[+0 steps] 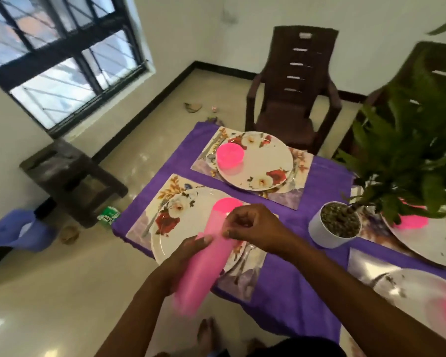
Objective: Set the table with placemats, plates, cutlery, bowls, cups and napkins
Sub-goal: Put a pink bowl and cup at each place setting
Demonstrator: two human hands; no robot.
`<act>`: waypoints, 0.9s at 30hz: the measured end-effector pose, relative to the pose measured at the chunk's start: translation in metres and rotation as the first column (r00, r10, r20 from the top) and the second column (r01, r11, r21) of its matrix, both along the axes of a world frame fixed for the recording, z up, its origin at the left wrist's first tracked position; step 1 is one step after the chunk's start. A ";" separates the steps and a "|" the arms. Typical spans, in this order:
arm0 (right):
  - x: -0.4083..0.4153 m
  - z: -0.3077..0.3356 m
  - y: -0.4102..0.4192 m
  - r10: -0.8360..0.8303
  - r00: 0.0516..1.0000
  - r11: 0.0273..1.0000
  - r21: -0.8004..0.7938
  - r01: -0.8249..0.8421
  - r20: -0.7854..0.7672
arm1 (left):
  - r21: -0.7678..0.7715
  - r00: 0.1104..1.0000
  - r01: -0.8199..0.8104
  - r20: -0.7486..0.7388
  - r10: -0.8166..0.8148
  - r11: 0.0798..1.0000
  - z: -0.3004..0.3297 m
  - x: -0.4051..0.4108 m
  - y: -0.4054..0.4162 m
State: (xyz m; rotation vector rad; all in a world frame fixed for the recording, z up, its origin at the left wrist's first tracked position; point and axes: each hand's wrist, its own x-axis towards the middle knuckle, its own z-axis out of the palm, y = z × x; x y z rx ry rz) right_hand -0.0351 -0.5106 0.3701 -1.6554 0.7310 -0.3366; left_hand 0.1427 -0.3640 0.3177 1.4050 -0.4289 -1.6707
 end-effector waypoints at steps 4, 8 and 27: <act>-0.013 0.012 -0.013 -0.157 0.985 0.982 -0.114 0.147 -0.076 | -0.029 0.974 0.152 0.176 -0.145 0.988 0.004 0.012 -0.034; -0.034 0.009 -0.020 -0.423 0.906 0.901 -0.120 0.417 -0.025 | -0.073 0.957 0.263 0.150 -0.250 0.962 0.004 0.019 -0.054; -0.038 -0.080 -0.038 -0.762 0.597 0.617 -0.559 0.554 -0.250 | -0.062 0.936 0.334 0.139 -0.323 0.941 -0.024 0.037 -0.072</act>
